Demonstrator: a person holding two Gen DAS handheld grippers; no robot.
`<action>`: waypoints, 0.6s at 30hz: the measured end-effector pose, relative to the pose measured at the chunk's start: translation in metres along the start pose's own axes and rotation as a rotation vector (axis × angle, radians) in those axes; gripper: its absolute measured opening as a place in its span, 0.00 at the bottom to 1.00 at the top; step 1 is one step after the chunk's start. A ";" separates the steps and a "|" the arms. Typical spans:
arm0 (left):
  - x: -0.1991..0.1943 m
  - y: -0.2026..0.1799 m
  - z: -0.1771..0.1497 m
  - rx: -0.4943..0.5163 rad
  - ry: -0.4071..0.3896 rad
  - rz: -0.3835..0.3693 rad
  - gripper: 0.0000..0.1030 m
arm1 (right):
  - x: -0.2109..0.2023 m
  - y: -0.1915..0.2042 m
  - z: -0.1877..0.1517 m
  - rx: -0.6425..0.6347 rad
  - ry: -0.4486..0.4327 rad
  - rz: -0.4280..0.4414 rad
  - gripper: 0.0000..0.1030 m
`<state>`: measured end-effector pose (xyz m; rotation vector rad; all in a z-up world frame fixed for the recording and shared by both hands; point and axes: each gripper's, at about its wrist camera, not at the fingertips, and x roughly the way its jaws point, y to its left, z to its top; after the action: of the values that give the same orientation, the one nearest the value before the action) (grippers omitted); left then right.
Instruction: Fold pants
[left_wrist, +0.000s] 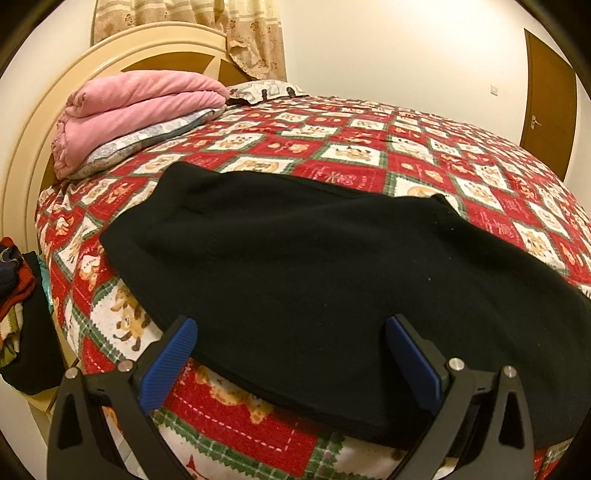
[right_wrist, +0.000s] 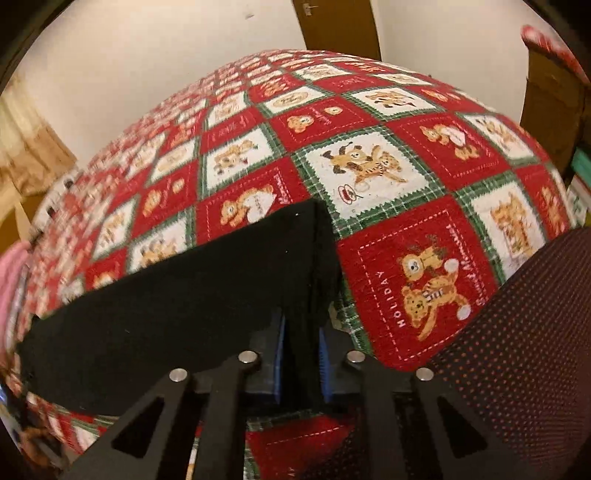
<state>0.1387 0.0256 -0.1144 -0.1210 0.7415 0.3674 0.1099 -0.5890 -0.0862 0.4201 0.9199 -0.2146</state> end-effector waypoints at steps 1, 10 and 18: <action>0.000 0.001 0.000 -0.003 0.001 -0.004 1.00 | -0.001 0.000 0.001 0.017 -0.014 0.020 0.13; -0.004 -0.002 0.003 0.032 -0.006 0.004 1.00 | -0.051 0.080 -0.007 -0.045 -0.175 0.159 0.12; -0.002 0.004 0.006 0.033 0.007 -0.041 1.00 | -0.038 0.242 -0.039 -0.284 -0.070 0.348 0.12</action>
<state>0.1397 0.0298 -0.1082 -0.1057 0.7505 0.3157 0.1452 -0.3542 -0.0133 0.2998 0.7803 0.2165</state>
